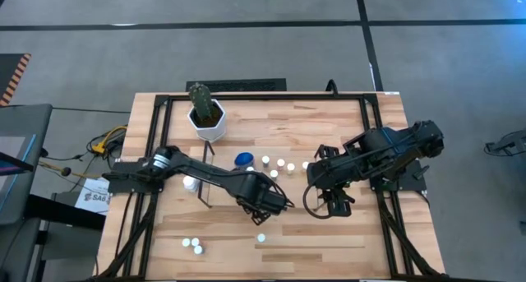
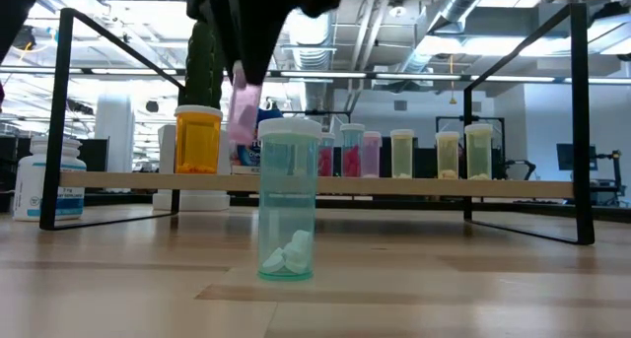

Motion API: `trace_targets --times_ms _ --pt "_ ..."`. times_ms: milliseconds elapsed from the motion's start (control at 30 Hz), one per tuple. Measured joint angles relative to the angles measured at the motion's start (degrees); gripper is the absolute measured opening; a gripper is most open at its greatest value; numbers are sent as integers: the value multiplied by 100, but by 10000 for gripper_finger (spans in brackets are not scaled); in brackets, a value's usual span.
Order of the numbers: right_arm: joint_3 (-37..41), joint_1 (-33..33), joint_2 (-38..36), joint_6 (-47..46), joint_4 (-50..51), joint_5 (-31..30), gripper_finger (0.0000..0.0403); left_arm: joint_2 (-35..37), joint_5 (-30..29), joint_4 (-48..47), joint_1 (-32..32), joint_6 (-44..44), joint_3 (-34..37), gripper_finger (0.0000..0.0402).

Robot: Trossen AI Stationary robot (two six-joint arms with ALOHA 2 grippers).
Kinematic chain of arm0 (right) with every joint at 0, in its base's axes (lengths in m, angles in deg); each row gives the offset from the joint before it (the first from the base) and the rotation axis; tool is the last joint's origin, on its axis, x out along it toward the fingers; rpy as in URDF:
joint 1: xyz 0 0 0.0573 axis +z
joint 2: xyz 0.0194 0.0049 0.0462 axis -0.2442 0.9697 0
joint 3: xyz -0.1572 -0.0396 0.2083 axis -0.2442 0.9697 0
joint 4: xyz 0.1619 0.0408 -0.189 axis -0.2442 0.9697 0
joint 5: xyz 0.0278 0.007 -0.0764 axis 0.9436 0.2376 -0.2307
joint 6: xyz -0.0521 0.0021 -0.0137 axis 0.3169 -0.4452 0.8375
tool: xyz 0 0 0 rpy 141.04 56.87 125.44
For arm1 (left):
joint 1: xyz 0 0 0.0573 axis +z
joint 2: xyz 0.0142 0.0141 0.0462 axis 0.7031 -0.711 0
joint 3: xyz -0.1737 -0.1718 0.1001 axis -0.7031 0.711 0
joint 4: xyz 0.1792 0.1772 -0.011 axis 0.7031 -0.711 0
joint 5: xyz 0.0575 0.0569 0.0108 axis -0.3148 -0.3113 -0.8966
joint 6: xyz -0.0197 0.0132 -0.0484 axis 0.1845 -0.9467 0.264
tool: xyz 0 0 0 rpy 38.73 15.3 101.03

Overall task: Pick and place medicine bottles onto shelf by color
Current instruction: Put the pink pill bottle on the shelf

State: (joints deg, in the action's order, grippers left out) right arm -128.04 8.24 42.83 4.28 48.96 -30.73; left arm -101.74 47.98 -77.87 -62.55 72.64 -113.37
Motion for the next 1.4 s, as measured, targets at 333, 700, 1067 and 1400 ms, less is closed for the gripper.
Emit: trace_targets --times_ms 333,700,1067,1400 --pt "0 2 0 159 2 2 200 -271 -355 394 -70 -54 0 102" --pt "0 13 0 280 2 2 197 -269 -568 -33 -61 -8 0 102" --pt "0 -1 0 279 2 -1 192 -269 -788 37 2 -741 0 102" --pt "0 118 0 222 -37 0 192 -269 -825 -28 -10 -707 0 102"
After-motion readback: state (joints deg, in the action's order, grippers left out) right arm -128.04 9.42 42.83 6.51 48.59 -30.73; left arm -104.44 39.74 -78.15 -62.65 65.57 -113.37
